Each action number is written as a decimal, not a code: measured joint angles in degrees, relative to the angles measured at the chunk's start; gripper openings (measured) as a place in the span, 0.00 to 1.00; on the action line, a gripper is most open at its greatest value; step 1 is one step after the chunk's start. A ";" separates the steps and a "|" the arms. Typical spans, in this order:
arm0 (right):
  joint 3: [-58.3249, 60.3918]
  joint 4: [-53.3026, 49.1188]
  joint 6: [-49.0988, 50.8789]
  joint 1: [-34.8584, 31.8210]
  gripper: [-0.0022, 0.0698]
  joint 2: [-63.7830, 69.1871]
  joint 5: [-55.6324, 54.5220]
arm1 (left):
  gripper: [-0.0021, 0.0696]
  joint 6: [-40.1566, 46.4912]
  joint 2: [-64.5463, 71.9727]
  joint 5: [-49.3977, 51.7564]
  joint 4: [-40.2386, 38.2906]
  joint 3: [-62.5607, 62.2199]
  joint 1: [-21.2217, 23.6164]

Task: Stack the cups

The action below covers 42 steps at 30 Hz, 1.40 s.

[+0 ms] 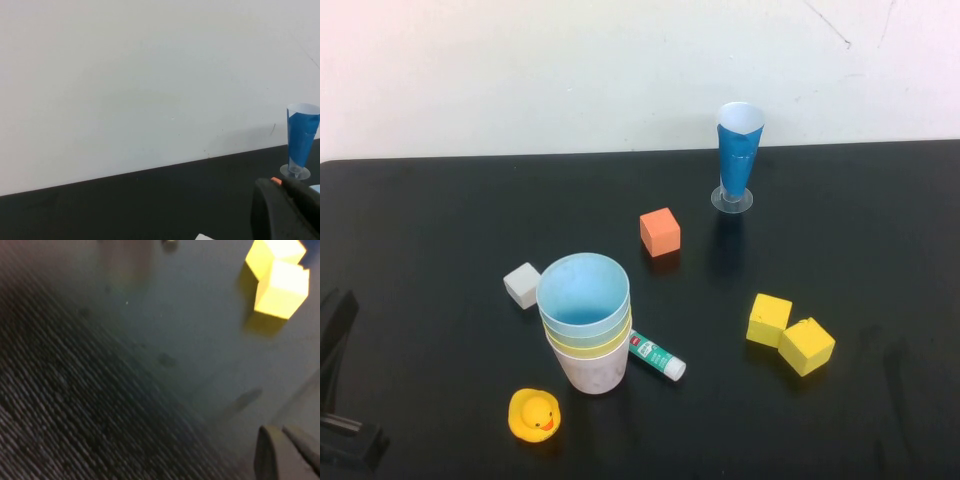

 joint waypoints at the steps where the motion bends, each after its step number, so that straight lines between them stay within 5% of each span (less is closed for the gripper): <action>1: 0.00 0.00 0.00 0.00 0.03 0.00 0.22 | 0.03 0.00 0.00 0.00 0.00 0.00 0.00; 15: 0.00 0.00 0.00 0.00 0.03 0.00 1.47 | 0.03 0.27 -1.78 1.14 -0.24 0.00 0.71; 28: 0.00 0.00 0.00 0.00 0.03 0.00 1.47 | 0.03 5.66 -22.90 37.33 -0.88 2.42 16.29; 42: 0.00 0.00 0.00 0.00 0.03 0.00 1.69 | 0.03 -0.14 -28.51 32.70 -1.01 15.20 18.30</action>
